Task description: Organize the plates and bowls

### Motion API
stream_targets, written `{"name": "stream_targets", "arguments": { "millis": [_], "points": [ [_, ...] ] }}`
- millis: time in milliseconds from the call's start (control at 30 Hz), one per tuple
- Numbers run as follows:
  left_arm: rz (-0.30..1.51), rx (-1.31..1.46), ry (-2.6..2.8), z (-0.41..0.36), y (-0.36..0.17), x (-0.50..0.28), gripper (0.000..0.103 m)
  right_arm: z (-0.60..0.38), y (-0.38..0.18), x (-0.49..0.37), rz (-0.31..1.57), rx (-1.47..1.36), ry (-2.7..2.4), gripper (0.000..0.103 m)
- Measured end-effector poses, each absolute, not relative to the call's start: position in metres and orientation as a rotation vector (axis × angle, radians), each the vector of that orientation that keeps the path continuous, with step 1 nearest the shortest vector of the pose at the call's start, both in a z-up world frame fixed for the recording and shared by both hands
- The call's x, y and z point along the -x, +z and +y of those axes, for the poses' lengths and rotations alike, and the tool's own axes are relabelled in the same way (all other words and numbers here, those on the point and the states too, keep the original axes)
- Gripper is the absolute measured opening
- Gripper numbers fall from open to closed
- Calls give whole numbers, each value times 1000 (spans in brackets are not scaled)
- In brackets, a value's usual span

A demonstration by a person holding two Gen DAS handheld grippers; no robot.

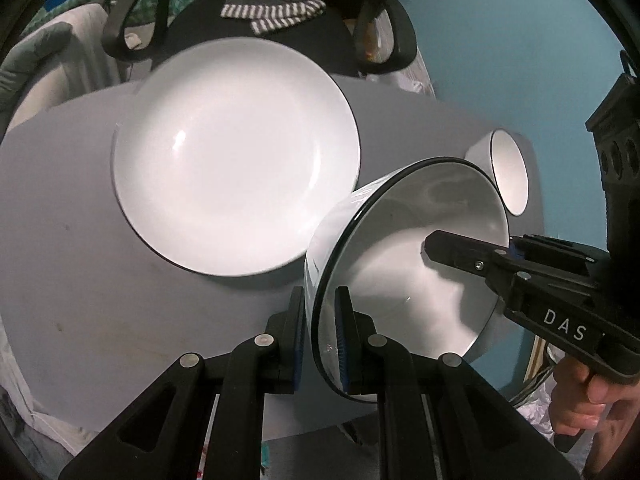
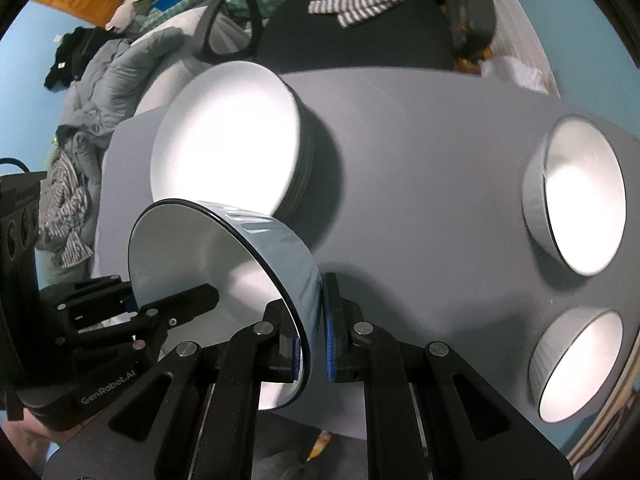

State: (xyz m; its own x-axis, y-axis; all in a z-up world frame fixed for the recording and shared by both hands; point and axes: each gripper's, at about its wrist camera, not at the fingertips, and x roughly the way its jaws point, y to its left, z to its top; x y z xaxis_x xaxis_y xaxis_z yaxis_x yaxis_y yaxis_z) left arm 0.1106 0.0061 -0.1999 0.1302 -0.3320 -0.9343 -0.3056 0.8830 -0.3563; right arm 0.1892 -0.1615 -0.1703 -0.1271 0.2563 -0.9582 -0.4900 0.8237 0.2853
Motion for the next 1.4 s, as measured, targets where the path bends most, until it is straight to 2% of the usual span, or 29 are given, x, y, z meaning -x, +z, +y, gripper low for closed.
{"name": "stream_targets", "arguments": {
  "millis": [167,367,733,1033,1400],
  "points": [
    [1445,534,-40,22,-186,-122,13,-156,-156,-195,1550,205,655,9],
    [1422,502,-98,6,-171,-152,13,-169,-137,-219,1529,182,625,9],
    [1423,432,-230,-70,-165,-225,13,-238,-112,-277,1491,104,500,9],
    [1482,381,-286,-130,-184,-271,13,-300,-121,-315,1515,30,410,9],
    [1552,356,-275,-157,-210,-288,13,-331,-149,-339,1579,-1,390,9]
  ]
}}
